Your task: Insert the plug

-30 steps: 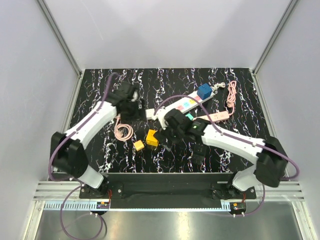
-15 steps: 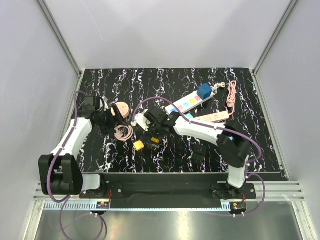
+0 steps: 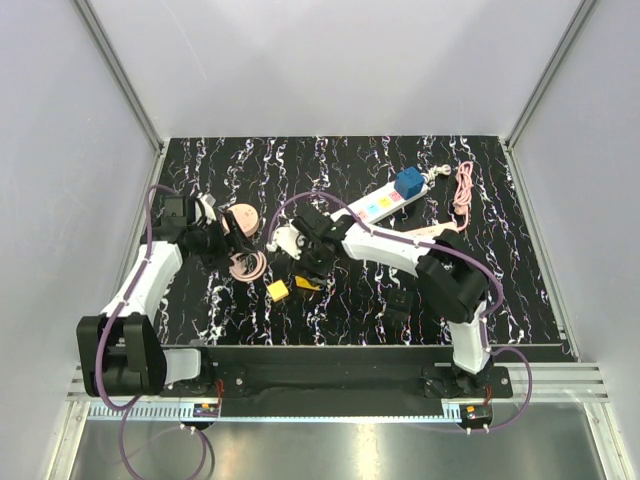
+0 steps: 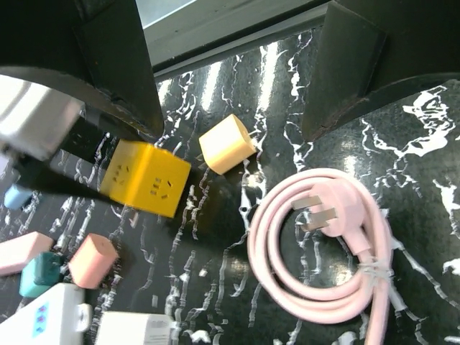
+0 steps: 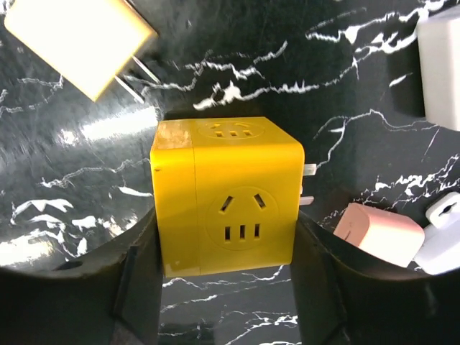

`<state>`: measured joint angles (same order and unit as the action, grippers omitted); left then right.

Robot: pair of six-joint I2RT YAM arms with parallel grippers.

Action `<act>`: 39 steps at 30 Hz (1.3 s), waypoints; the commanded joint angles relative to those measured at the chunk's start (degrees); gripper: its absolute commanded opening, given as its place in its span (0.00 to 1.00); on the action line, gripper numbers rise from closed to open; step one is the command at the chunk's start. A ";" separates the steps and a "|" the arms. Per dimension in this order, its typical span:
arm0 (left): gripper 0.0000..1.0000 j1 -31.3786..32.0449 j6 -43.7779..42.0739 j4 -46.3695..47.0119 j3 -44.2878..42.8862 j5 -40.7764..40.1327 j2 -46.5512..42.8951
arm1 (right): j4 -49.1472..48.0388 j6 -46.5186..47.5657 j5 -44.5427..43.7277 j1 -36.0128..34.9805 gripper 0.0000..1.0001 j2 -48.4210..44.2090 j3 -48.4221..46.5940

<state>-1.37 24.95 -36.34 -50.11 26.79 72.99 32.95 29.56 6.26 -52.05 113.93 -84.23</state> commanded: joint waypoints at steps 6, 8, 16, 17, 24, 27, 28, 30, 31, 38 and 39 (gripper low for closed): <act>0.83 -0.13 -4.12 4.42 -2.19 18.28 -9.87 | 1.50 -3.72 27.55 8.01 0.00 -15.13 0.02; 0.84 -0.13 -2.29 7.67 -1.05 25.03 -12.60 | 1.76 -4.16 34.06 8.72 0.00 -18.03 0.38; 0.90 3.91 7.47 21.11 1.59 39.83 -19.81 | 1.94 -4.77 53.48 9.86 0.00 -26.20 -1.03; 0.91 4.61 8.87 22.09 1.77 40.36 -20.25 | 1.94 -4.78 54.81 10.21 0.00 -26.65 -1.29; 0.96 8.66 31.34 50.37 8.08 43.17 -24.47 | 1.68 -3.99 68.60 10.74 0.00 -29.73 -3.75; 0.96 11.38 46.13 68.26 11.87 43.00 -25.18 | 1.33 -3.99 70.20 10.66 0.00 -30.43 -5.15; 0.97 12.26 47.72 70.24 12.14 42.83 -25.00 | 1.33 -3.72 70.38 10.66 0.00 -30.61 -5.42; 0.97 15.68 49.75 72.89 11.96 41.51 -24.83 | 1.24 -3.37 71.08 10.66 0.00 -30.78 -5.95; 0.97 17.00 49.76 73.25 11.61 40.90 -24.57 | 1.15 -3.11 72.47 10.74 0.00 -30.87 -6.21; 0.94 26.58 58.42 86.85 12.22 35.72 -20.88 | 1.06 -2.41 74.24 10.66 0.00 -30.61 -8.32; 0.93 26.94 60.46 93.40 13.01 35.27 -20.18 | 1.06 -2.14 74.42 10.66 0.00 -30.61 -8.24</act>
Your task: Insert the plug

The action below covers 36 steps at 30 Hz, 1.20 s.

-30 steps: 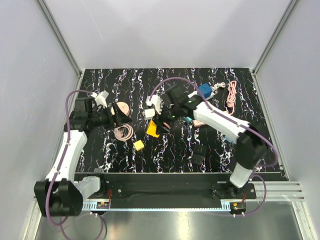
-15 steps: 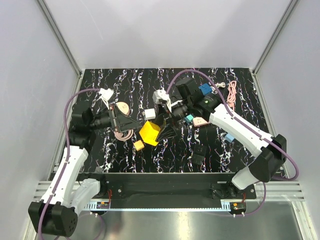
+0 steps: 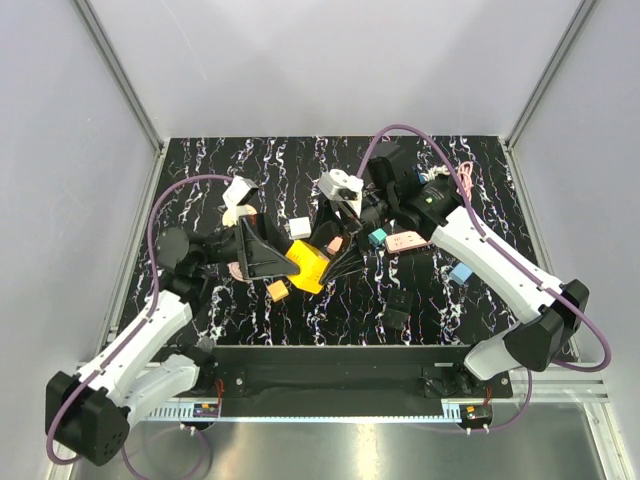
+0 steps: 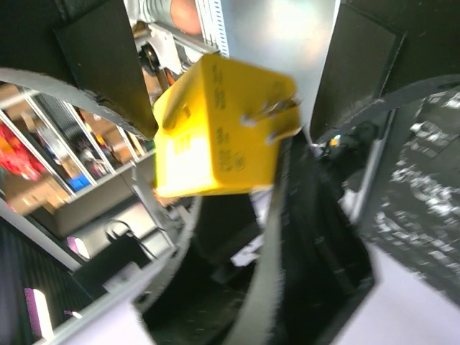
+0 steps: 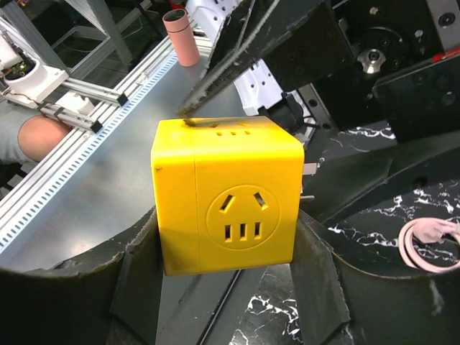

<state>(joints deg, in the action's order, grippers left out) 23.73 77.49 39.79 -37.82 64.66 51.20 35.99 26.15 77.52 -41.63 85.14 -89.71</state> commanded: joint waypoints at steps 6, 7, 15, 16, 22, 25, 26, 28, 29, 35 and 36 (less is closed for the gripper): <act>0.55 3.34 28.57 49.45 4.87 -7.97 10.84 | -1.97 1.18 3.70 0.32 0.03 -1.39 -2.14; 0.47 3.61 29.90 51.16 4.34 -8.15 12.94 | -2.15 1.10 3.00 0.32 0.08 -1.38 -2.05; 0.00 4.14 32.54 53.11 3.20 -10.96 15.68 | -2.85 -4.25 -11.91 0.32 0.57 -2.43 -1.08; 0.00 4.14 32.81 53.11 3.19 -11.48 15.86 | -3.11 -4.88 -13.69 0.32 0.60 -2.70 -0.82; 0.00 4.05 34.65 53.64 4.34 -15.88 18.76 | -8.21 -11.29 -26.36 0.40 0.84 -6.39 3.31; 0.00 4.05 35.88 55.30 4.60 -17.55 20.78 | -8.30 -11.48 -27.59 0.93 0.83 -7.27 3.93; 0.00 4.05 36.15 55.66 4.51 -17.73 21.22 | -8.30 -11.21 -27.25 1.46 0.75 -7.53 4.28; 0.00 4.05 35.89 55.75 4.16 -17.38 21.84 | -8.65 -10.51 -26.80 1.90 0.56 -7.62 4.63; 0.00 3.96 35.89 55.75 4.16 -17.12 22.01 | -8.83 -10.59 -27.67 2.07 0.58 -7.62 4.72; 0.00 1.42 36.32 55.66 6.09 -17.38 21.93 | -9.71 -15.85 -35.84 2.60 0.99 -8.06 3.41; 0.00 0.89 36.41 55.66 6.70 -17.47 21.93 | -10.75 -17.26 -36.29 2.60 1.00 -8.06 3.23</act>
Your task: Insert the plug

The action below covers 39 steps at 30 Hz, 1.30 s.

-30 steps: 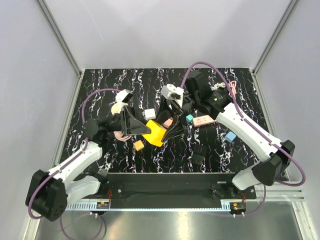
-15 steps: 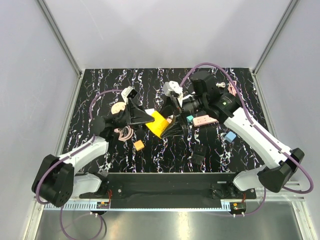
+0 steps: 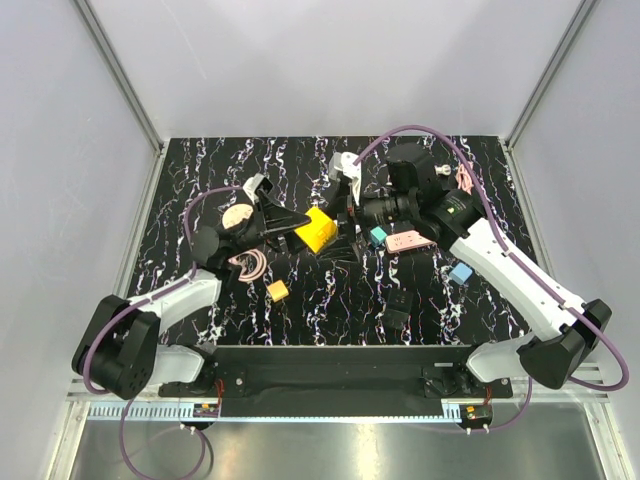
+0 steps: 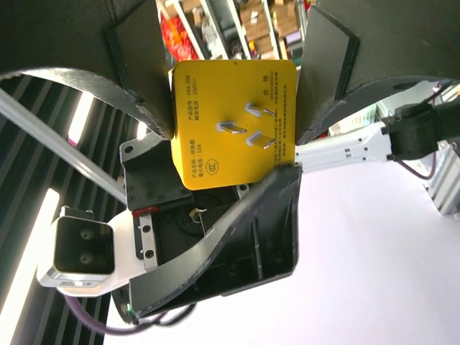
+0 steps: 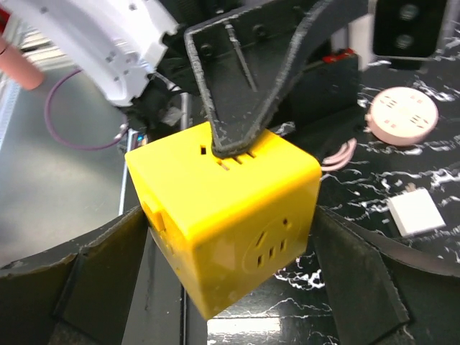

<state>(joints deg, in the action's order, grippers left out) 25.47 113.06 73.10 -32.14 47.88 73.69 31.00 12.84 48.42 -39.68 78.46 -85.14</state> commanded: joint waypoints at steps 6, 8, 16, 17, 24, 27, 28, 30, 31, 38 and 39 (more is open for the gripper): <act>0.00 -3.41 -0.29 18.41 2.43 -2.52 -1.00 | -10.07 -12.56 -15.09 0.66 1.00 -2.86 0.59; 0.00 -3.76 -1.96 15.16 2.61 -3.40 -1.27 | -12.10 -15.29 -17.13 0.66 1.00 -4.44 2.78; 0.00 -3.77 -6.34 4.61 1.29 -4.90 -2.50 | -13.60 -14.87 -22.05 -1.36 1.00 -5.24 4.38; 0.00 -3.77 -7.14 1.46 1.12 -5.07 -3.28 | -13.60 -13.73 -23.62 -2.06 1.00 -4.89 4.29; 0.00 -3.77 -10.66 -9.11 -1.08 -6.66 -5.75 | -13.34 -7.13 -35.23 -9.53 1.00 -2.43 4.46; 0.00 -3.77 -10.75 -11.31 -0.64 -7.80 -6.36 | -13.78 -5.64 -39.45 -10.85 0.98 -1.47 4.37; 0.00 -3.77 -10.40 -11.84 -0.38 -8.84 -6.63 | -13.78 -5.55 -39.98 -11.38 0.97 -1.12 4.20; 0.00 -3.77 -9.87 -11.75 0.76 -9.90 -7.24 | -14.13 -5.02 -41.04 -11.91 0.91 -0.41 4.20; 0.00 -3.77 -9.09 -11.75 1.02 -10.69 -7.33 | -14.48 -5.02 -41.39 -12.08 0.90 -0.23 4.54; 0.00 -3.77 -7.41 -14.30 3.58 -14.21 -10.05 | -18.69 -6.07 -45.78 -12.70 0.82 -1.81 8.85; 0.00 -3.77 -7.76 -15.08 3.40 -14.22 -10.23 | -19.92 -5.99 -45.61 -12.70 0.83 -2.08 9.20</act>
<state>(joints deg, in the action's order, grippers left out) 21.63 104.51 55.70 -28.38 36.38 66.17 15.35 6.63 6.66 -52.31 78.39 -77.30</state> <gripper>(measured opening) 0.646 0.827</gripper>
